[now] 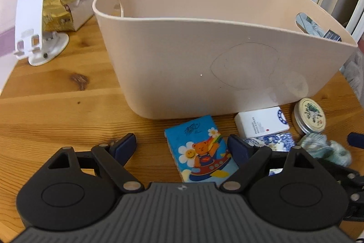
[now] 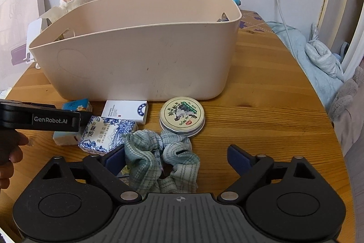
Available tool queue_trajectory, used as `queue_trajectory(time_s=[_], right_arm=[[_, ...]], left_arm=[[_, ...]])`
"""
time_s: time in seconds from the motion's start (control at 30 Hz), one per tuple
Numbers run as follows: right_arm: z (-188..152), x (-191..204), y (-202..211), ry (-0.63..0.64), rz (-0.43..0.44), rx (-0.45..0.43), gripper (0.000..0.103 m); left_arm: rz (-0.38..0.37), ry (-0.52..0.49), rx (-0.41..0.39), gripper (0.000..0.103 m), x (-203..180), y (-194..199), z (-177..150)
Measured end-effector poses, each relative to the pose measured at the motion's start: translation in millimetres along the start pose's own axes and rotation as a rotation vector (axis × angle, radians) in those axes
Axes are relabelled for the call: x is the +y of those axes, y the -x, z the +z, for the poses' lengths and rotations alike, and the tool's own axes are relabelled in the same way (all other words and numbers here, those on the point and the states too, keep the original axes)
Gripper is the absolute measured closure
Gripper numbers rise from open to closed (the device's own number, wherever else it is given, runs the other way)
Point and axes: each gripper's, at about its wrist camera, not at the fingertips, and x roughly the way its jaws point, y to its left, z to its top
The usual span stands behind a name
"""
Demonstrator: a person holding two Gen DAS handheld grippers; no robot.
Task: Organize objects
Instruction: 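Move the left tool to the blue bear tissue pack while the right tool approaches the green cloth, then grasp the blue bear tissue pack with the left gripper while the right gripper pinches the green checkered cloth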
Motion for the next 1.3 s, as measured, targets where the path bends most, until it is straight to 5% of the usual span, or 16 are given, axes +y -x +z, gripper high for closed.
queue_trajectory(time_s=[0.2, 0.27, 0.37, 0.47, 1.3], right_arm=[[-1, 0, 6, 0.007, 0.025, -0.014, 0.038], [-2, 2, 6, 0.017, 0.032, -0.014, 0.056], [-5, 6, 10, 0.028, 0.039, -0.026, 0.075], [-8, 9, 14, 0.030, 0.039, -0.035, 0.082], [9, -4, 103, -0.029, 0.059, -0.252, 0.089]], left_arm=[[0.034, -0.040, -0.009, 0.026, 0, 6, -8], [0.032, -0.037, -0.010, 0.031, 2, 9, -10], [0.028, -0.038, -0.011, 0.053, 4, 16, -14], [0.031, -0.036, 0.004, 0.056, 5, 21, -17], [-0.031, -0.114, -0.165, 0.056, -3, 116, -22]])
